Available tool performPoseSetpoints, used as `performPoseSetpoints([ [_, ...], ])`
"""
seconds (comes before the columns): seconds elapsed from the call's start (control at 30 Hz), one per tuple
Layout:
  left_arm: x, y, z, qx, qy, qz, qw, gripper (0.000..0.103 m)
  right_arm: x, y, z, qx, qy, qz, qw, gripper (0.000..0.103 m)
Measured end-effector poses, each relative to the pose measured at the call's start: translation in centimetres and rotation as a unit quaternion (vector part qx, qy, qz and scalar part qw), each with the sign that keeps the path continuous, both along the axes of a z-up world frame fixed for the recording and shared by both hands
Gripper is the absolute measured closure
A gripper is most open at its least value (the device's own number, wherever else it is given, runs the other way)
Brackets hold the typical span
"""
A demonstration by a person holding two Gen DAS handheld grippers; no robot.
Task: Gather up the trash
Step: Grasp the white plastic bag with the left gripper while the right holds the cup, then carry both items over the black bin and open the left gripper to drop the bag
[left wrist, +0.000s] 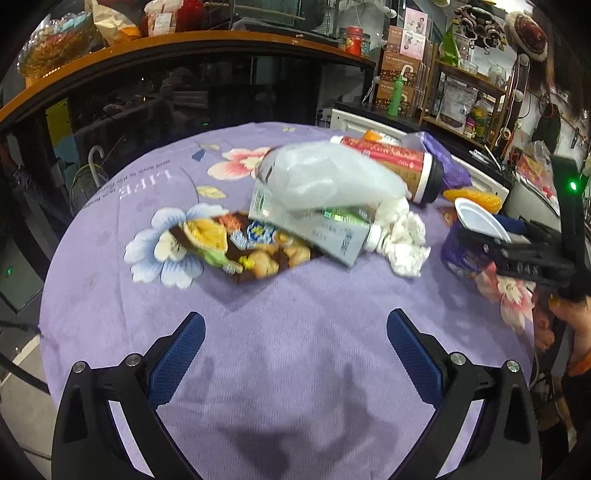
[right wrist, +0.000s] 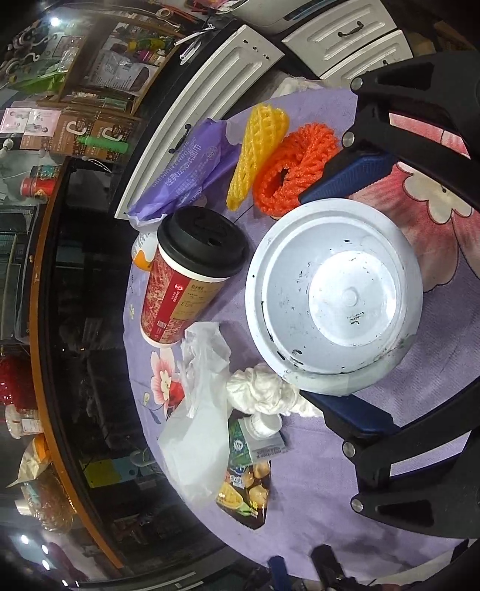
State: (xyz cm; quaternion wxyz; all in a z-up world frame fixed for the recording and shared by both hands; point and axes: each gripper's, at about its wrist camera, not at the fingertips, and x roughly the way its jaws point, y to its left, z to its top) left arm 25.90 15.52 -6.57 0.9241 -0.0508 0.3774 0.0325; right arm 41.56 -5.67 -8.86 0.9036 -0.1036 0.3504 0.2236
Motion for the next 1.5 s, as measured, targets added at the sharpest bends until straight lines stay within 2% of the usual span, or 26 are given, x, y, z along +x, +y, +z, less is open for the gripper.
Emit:
performPoseSetpoints([
  [0.13,2.6,-0.3,1.7,-0.012,-0.024,-0.011,0.9996,0.006,-1.6,-0.6,0.8,0.001,-0.014,0.009,1.000,0.010],
  [0.27,5.6,-0.4,2.4,-0.021,-0.026,-0.014,0.9993,0.006,-3.1,-1.3,0.9,-0.001,-0.021,0.016,1.000,0.010],
  [0.4,7.8,-0.1,2.5,-0.014,-0.029,-0.008,0.9994,0.006,-4.7,-2.0,1.1,0.000,-0.028,0.022,0.999,0.010],
  [0.47,8.7,0.3,2.3,-0.018,-0.028,-0.006,0.9994,0.009,-5.2,-2.3,1.2,0.003,-0.027,0.025,0.999,0.010],
  [0.57,9.8,0.5,1.9,-0.025,-0.022,-0.009,0.9994,0.026,-5.9,-2.5,1.4,0.005,-0.031,0.030,0.999,0.010],
  [0.63,10.0,0.6,1.6,-0.034,-0.018,-0.012,0.9992,0.047,-6.2,-2.6,1.6,0.007,-0.032,0.032,0.999,0.010],
  [0.67,10.0,0.5,1.5,-0.036,-0.018,-0.013,0.9991,0.053,-6.3,-2.6,1.6,0.009,-0.032,0.032,0.999,0.010],
  [0.73,10.0,0.6,1.3,-0.039,-0.021,-0.016,0.9989,0.080,-6.4,-2.8,1.7,0.012,-0.033,0.031,0.999,0.010],
  [0.83,9.5,0.4,1.3,-0.031,-0.030,-0.017,0.9989,0.095,-6.3,-3.0,1.7,0.018,-0.032,0.028,0.999,0.010],
  [0.87,9.4,0.4,1.4,-0.030,-0.033,-0.017,0.9989,0.097,-6.3,-3.2,1.6,0.021,-0.031,0.026,0.999,0.010],
  [1.0,8.4,-0.1,2.0,-0.024,-0.050,-0.020,0.9983,0.100,-6.2,-3.7,1.6,0.031,-0.030,0.021,0.999,0.010],
  [1.17,5.3,-1.1,4.6,-0.017,-0.100,-0.029,0.9944,0.100,-6.6,-4.6,2.0,0.041,-0.040,0.016,0.998,0.010],
  [1.37,1.8,-3.2,7.9,-0.030,-0.153,-0.052,0.9865,0.100,-7.3,-6.3,2.8,0.053,-0.053,0.008,0.997,0.010],
  [1.5,0.3,-6.3,9.9,-0.034,-0.183,-0.090,0.9784,0.100,-8.2,-8.4,3.6,0.061,-0.064,-0.004,0.996,0.010],
])
